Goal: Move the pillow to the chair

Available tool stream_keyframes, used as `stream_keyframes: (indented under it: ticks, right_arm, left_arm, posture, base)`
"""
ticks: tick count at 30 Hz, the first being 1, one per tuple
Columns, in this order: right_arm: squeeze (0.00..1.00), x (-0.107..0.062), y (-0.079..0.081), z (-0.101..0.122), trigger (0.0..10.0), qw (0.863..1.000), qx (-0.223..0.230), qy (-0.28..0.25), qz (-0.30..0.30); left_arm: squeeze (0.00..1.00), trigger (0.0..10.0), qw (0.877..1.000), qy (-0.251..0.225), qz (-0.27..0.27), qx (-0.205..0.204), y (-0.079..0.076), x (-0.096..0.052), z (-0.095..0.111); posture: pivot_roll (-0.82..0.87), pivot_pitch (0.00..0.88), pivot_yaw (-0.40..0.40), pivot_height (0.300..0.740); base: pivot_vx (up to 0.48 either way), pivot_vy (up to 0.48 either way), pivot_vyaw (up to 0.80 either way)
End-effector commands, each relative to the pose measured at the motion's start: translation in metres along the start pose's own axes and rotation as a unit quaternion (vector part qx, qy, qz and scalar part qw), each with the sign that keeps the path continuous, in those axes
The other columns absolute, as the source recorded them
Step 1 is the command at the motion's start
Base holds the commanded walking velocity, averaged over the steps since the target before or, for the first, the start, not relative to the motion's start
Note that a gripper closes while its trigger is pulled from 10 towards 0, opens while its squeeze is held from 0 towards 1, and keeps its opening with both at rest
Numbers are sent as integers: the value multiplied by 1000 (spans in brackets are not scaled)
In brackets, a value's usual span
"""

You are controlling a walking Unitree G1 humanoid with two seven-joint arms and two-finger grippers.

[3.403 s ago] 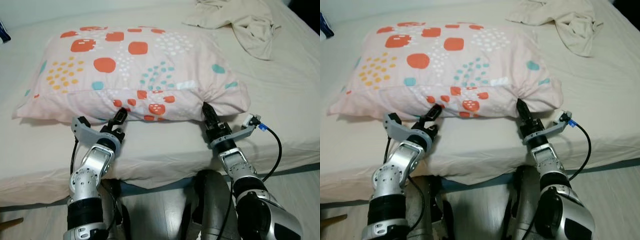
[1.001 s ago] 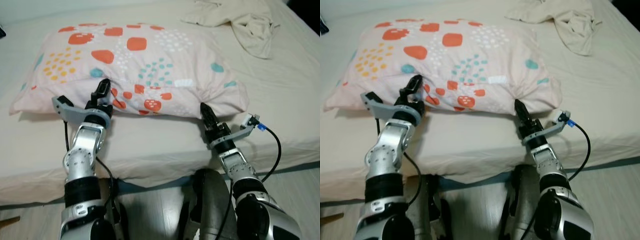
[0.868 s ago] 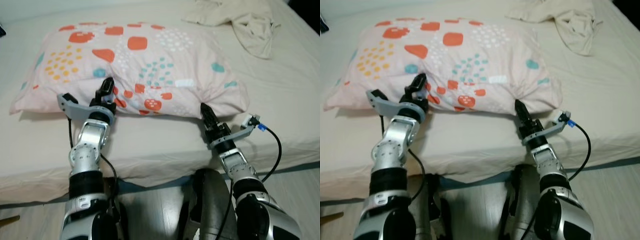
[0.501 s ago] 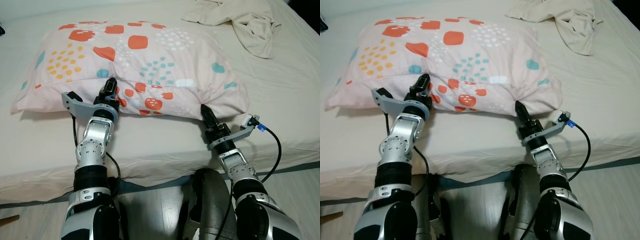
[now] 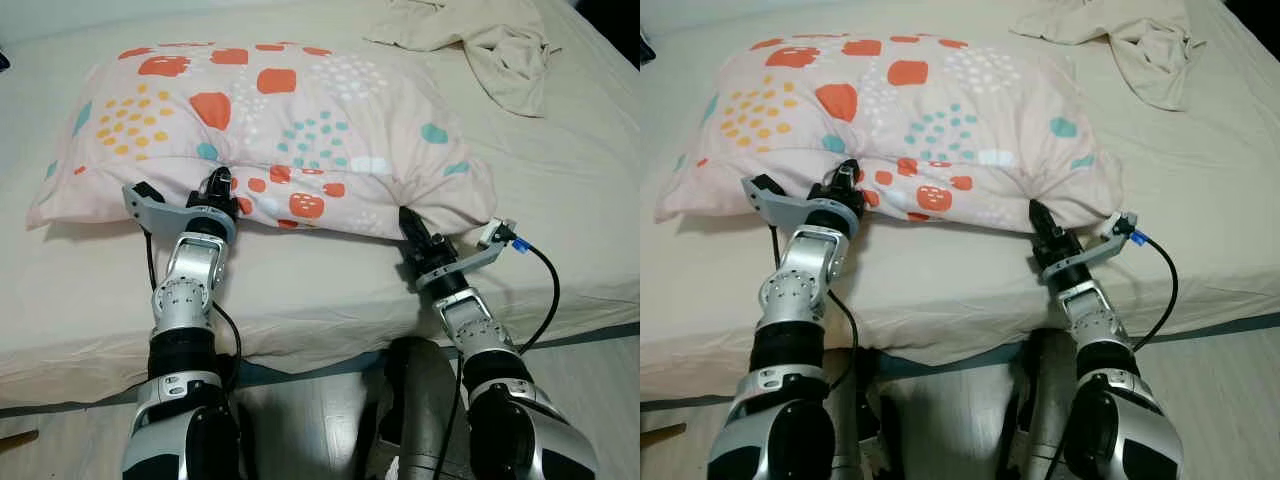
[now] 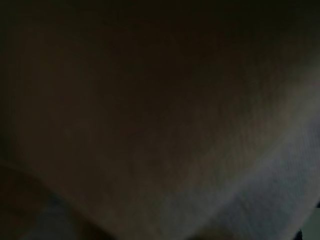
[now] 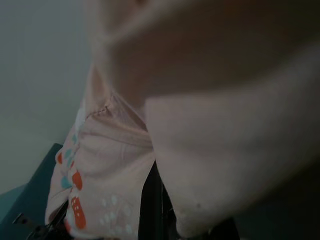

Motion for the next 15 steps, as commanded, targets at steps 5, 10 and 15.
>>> stream_keyframes:
  ticks: [5,10,15]
  right_arm:
    - [0,5,0,17,0,999,-40,-9,-5]
    - [0,8,5,24,0,997,-77,-10,8]
    - [0,11,14,33,0,995,-98,-17,27]
  left_arm:
    - [0,0,1000,-4,-23,-9,-9,-2,6]
    - [0,0,998,15,-52,24,-24,-5,0]
    - [0,0,986,51,-115,107,-50,-10,-9]
  posture:
    - [-4,366,59,525]
    - [-12,338,51,525]
    - [-19,289,38,545]
  base:
    - [0,0,0]
    - [0,0,0]
    - [0,0,0]
Point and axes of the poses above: a point about 5 cm out from each wrist's last joint towards the gripper, its own x axis pointing out of the wrist towards the gripper, its own z axis along the axis of the wrist's last joint, y = z × x, the point moved 2 cm from there along x, pointing out of the wrist towards the gripper, and after that the axes turned 15 degrees about -x, right-handed, at the moved point
